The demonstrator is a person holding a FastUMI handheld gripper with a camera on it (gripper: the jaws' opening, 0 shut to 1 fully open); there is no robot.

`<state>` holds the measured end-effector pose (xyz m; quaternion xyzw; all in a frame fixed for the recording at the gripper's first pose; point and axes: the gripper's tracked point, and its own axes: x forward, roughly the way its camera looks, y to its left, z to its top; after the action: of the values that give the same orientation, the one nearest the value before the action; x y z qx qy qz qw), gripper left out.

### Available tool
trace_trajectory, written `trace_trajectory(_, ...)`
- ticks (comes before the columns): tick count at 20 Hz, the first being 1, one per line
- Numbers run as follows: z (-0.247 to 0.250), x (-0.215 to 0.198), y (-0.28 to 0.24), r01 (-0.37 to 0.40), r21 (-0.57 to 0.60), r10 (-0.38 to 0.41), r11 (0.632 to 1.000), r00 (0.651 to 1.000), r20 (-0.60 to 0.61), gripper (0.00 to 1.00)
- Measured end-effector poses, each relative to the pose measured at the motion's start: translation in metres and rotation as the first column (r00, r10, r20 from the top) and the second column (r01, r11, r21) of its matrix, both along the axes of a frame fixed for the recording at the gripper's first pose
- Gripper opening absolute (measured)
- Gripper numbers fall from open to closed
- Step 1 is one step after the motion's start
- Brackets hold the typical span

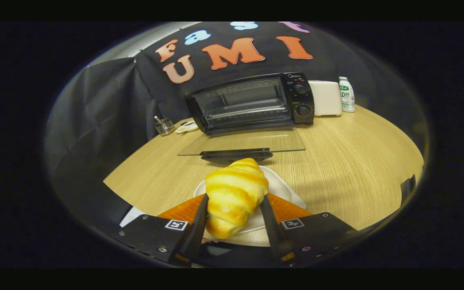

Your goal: Open the toaster oven, put the food inside, and close the toaster oven door.

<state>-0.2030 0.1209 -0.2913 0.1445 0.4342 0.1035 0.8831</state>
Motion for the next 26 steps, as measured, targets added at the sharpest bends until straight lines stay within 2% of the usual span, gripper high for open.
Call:
trace_trajectory(7,0.027,0.043,0.023,0.026,0.183,-0.042,0.983,0.996,0.085,0.69)
trace_trajectory(17,0.041,0.140,0.020,0.103,0.334,-0.158,0.937,0.977,0.144,0.68)
trace_trajectory(24,0.023,0.202,0.017,0.169,0.339,-0.222,0.925,0.967,0.124,0.69)
trace_trajectory(26,0.014,0.217,0.019,0.178,0.316,-0.223,0.932,0.968,0.115,0.68)
